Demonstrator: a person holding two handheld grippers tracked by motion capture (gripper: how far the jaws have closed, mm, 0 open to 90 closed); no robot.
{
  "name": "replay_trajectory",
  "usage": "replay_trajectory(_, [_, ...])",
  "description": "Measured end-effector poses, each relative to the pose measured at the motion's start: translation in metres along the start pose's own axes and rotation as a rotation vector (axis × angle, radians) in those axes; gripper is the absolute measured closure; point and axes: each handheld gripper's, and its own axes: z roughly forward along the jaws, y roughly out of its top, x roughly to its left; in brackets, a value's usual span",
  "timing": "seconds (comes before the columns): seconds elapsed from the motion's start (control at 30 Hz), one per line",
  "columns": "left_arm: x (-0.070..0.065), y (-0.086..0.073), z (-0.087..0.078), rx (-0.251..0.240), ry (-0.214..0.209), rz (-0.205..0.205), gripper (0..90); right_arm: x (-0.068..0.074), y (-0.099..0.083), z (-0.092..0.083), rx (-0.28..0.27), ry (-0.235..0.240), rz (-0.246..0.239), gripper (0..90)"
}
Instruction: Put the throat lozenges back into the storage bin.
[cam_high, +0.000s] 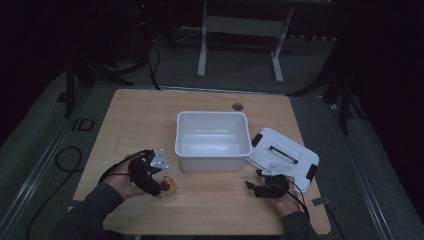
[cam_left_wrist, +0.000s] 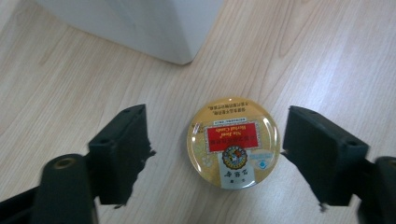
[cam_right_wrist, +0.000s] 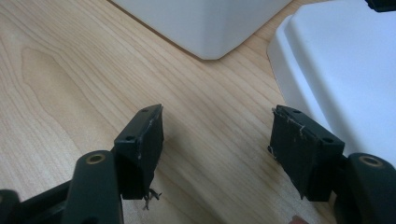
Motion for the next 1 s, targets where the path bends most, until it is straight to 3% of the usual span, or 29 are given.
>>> replay_trajectory(0.4, [-0.003,0.007,0.013,0.098,-0.011,0.075,16.3,0.000,0.000,0.000,0.000,0.001,-0.001,33.9])
replay_trajectory(0.73, [-0.008,0.010,0.025,0.144,-0.023,0.130,16.3,0.000,0.000,0.000,0.000,0.001,0.000,33.6])
replay_trajectory(1.0, [-0.008,0.010,0.031,0.152,-0.021,0.168,16.8,0.000,0.000,0.000,0.001,0.002,-0.001,33.4])
